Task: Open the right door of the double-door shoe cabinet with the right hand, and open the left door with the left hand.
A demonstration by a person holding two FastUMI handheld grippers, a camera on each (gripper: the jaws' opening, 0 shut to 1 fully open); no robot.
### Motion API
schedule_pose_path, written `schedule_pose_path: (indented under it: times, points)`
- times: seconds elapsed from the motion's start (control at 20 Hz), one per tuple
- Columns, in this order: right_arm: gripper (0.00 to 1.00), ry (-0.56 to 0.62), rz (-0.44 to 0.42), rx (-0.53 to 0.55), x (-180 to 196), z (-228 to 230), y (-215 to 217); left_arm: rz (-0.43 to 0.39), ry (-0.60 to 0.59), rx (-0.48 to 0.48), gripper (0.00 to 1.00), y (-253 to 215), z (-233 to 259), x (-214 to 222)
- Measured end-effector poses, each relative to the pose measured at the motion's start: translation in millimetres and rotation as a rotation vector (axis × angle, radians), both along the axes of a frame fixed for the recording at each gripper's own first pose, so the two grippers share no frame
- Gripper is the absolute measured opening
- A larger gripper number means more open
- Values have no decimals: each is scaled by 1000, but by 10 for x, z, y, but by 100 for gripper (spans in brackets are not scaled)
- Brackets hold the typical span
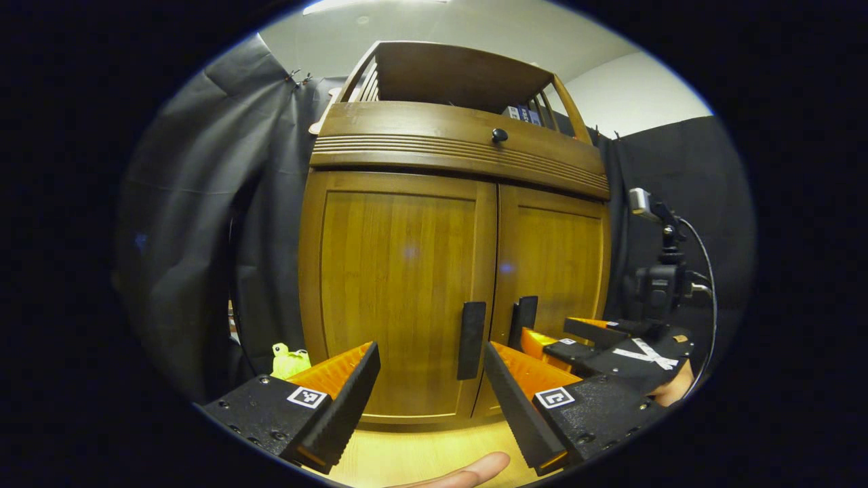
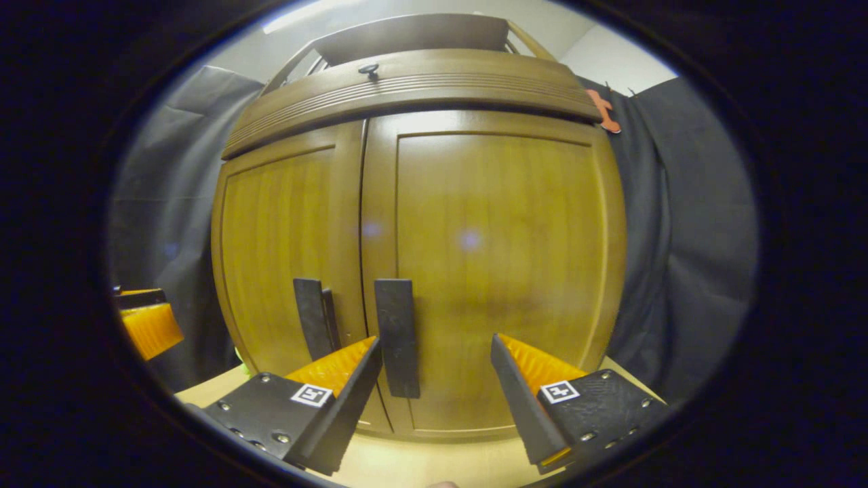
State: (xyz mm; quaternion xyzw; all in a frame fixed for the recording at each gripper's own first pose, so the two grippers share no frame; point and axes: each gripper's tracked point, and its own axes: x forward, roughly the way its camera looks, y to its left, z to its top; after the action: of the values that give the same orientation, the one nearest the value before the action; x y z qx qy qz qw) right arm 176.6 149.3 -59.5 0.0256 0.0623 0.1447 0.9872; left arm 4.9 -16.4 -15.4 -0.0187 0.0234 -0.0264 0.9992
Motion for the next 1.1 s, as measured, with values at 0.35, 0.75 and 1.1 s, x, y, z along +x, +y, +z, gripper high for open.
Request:
schedule_pose_path:
  times: [0.35,0.75,1.1]
  points:
    - [96,35,70,67,94,-113,230,-21,-19,-5,92,-76,30,-27]
    - [27,37,142,71,145,-13,319,-22,2,9,96,-122,-26,3]
    - [27,55,202,56,103,46,326,15,25,25,92,-98,-56,59]
